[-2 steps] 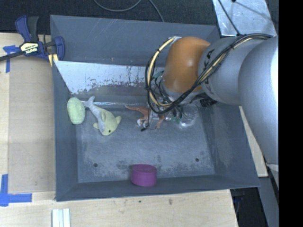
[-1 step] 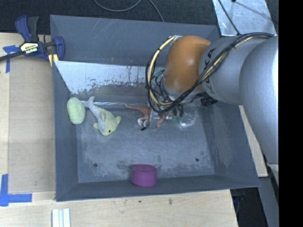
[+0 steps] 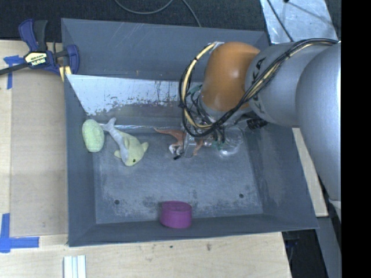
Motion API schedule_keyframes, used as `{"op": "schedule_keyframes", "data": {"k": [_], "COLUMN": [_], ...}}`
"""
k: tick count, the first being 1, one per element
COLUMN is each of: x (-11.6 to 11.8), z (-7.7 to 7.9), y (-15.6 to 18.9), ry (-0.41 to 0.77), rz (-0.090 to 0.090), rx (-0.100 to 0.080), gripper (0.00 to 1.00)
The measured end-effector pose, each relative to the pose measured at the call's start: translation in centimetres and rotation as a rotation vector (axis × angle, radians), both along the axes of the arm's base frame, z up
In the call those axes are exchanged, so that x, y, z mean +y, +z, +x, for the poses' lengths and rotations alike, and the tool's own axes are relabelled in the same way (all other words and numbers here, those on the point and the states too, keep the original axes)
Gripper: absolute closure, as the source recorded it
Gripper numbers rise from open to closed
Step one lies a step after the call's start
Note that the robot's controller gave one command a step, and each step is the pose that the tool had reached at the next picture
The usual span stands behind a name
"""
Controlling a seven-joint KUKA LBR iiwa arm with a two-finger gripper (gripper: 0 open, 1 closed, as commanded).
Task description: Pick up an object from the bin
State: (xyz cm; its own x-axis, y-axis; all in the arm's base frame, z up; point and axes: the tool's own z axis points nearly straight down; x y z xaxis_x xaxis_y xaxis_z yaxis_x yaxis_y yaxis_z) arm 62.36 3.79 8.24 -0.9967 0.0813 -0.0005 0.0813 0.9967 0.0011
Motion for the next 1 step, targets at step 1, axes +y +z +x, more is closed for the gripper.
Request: {"op": "schedule_keyframes", "data": {"k": [1], "x": [-0.02], "z": [-0.17], "y": [1.89], "ry": [0.0], "rz": [0.0], "rx": [0.008], "gripper": [1.0]}}
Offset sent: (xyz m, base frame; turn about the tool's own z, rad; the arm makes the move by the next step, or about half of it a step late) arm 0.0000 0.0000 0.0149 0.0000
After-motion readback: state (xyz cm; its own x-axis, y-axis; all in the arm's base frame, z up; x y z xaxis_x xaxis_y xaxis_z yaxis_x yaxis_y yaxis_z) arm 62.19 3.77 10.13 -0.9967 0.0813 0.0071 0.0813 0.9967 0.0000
